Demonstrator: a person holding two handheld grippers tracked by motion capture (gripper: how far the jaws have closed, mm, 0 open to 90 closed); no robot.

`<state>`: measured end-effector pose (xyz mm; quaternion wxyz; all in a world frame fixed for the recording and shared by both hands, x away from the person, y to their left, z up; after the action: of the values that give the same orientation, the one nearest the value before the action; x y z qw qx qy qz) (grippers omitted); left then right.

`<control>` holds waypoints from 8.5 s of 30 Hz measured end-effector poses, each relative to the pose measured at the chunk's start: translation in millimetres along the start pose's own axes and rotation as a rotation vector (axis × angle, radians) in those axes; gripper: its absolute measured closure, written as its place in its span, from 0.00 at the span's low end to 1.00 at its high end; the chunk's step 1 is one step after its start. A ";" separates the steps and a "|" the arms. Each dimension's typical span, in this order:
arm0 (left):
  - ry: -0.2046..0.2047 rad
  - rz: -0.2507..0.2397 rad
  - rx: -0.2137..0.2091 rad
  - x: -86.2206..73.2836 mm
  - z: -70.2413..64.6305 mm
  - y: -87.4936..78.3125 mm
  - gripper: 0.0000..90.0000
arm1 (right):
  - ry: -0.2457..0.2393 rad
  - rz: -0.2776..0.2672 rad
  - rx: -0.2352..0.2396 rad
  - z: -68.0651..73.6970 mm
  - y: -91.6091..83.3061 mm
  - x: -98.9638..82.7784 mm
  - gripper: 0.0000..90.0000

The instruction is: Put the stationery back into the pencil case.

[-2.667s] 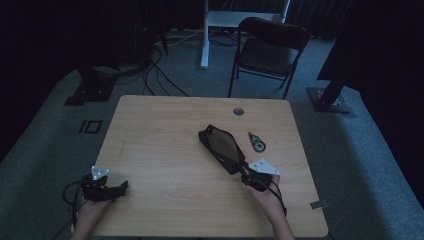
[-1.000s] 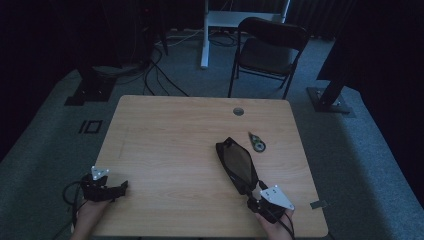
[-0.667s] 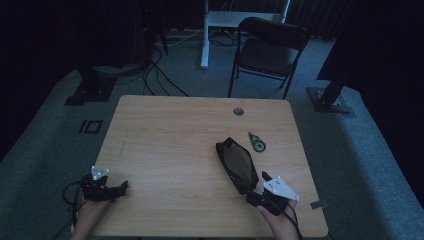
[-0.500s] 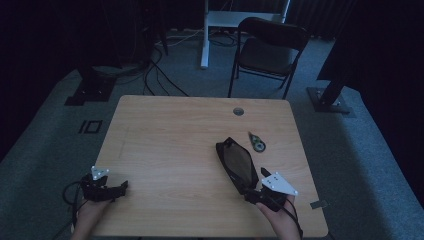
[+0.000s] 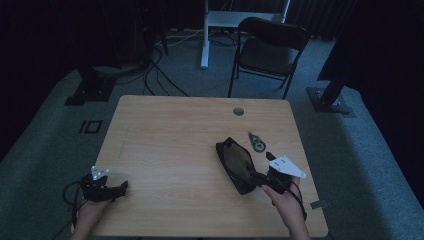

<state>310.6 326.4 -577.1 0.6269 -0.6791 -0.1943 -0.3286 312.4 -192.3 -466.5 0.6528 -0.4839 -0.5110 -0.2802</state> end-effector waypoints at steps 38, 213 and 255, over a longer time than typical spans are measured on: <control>-0.003 -0.001 -0.001 0.4 -0.1 0.4 0.01 | 0.125 0.147 -0.076 -87.4 116.8 -17.2 0.16; -0.002 0.000 -0.001 0.4 -0.1 0.3 0.01 | 0.035 0.499 -0.017 30.4 117.7 -14.9 0.56; -0.002 -0.001 -0.001 0.4 -0.1 0.4 0.01 | 0.029 0.500 0.013 24.8 108.0 0.2 0.54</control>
<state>311.2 326.1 -577.1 0.6263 -0.6797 -0.1952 -0.3281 395.6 -129.1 -503.4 0.7124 -0.5869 -0.3676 -0.1136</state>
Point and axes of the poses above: each handheld gripper's, and its own axes: y roughly forward along the jaws, x roughly out of its top, z roughly to its left, the point moved 4 cm from there along y, roughly forward along the jaws, and after that the axes turned 1 degree about -x, right-handed, at the moved point
